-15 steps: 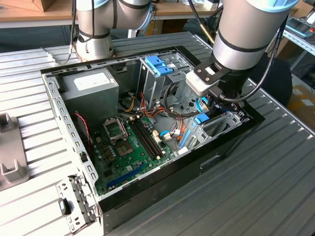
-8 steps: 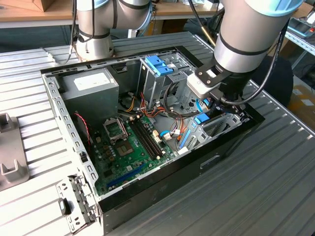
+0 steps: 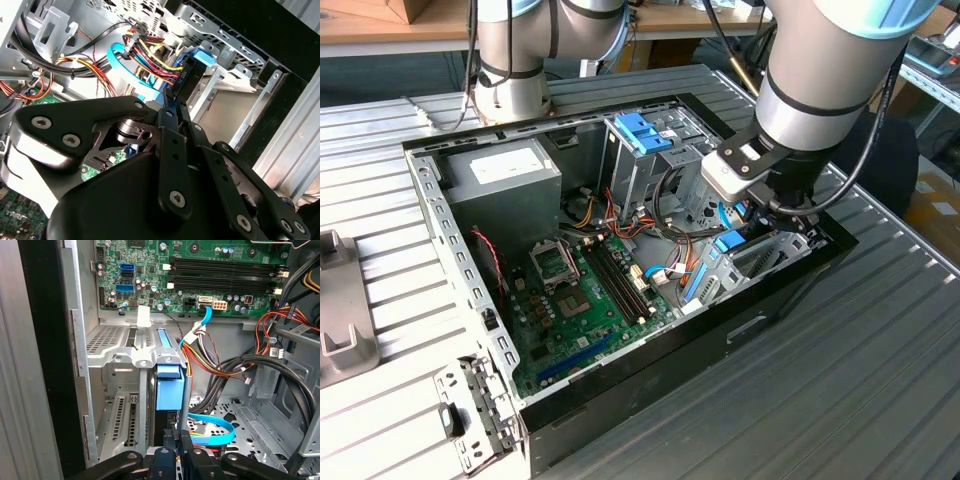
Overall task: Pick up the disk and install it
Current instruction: 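Insert the second disk wire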
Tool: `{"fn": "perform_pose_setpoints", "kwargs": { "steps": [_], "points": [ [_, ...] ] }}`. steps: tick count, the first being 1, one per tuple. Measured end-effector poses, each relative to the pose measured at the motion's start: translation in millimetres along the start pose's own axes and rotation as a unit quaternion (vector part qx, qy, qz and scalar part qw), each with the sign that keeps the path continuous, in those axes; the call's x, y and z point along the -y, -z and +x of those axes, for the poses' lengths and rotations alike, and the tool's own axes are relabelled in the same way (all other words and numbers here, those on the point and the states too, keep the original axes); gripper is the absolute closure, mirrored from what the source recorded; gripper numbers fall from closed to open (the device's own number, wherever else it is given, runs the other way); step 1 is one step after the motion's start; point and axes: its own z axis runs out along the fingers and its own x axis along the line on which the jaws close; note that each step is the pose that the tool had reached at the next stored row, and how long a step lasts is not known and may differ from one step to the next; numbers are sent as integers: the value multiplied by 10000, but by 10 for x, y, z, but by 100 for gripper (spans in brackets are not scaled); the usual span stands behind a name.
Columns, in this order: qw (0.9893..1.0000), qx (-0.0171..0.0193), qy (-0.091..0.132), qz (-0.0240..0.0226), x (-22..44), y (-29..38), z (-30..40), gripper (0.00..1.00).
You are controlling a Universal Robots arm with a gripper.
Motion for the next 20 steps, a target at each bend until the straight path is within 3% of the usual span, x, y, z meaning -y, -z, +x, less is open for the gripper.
{"fn": "perform_pose_setpoints", "kwargs": {
  "steps": [8, 20],
  "points": [
    [10000, 0, 0, 0, 20, -26, 3, 84],
    [10000, 0, 1, 0, -5, -91, 9, 84]
  ]
}}
